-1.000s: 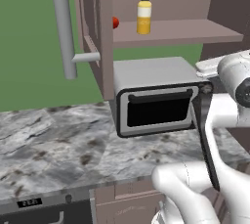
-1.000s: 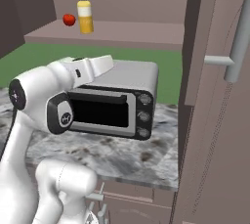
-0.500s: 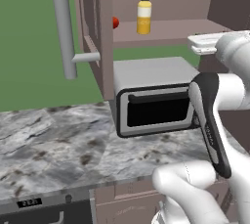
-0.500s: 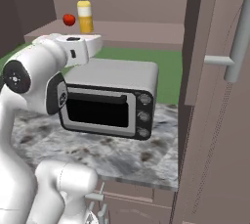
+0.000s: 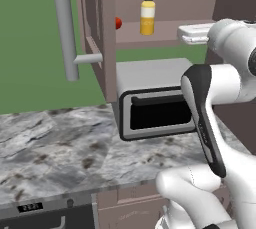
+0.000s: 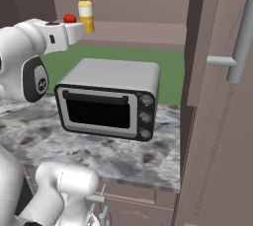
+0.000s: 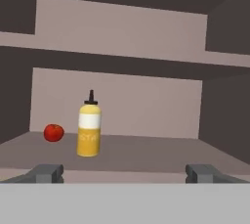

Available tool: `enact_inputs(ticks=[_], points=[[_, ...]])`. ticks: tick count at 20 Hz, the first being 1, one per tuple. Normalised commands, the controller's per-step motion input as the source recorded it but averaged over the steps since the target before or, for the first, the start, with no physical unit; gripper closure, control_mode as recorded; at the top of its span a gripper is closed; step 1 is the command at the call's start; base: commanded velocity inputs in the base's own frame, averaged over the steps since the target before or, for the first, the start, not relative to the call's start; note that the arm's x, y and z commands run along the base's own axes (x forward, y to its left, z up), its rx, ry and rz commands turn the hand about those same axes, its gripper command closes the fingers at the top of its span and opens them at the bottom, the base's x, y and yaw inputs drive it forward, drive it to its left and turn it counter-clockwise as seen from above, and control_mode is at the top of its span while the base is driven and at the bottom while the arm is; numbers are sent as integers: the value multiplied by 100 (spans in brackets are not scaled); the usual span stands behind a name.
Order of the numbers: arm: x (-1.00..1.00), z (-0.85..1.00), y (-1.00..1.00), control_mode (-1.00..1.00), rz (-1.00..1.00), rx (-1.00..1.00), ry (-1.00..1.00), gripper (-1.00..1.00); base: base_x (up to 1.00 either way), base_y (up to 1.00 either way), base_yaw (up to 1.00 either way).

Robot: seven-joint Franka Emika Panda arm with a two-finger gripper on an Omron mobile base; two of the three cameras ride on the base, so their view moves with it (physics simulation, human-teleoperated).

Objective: The dining table condiment station is running low on mustard. Refill the condiment station by opening the cabinet and taking the mustard from the cabinet and placing it on the dining table.

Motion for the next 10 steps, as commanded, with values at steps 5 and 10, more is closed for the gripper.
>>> enact_inputs(ticks=[5,10], points=[[14,0,13,-100,0,0,7,-100,0,0,0],[43,0,4,-100,0,0,1,-100,0,0,0]])
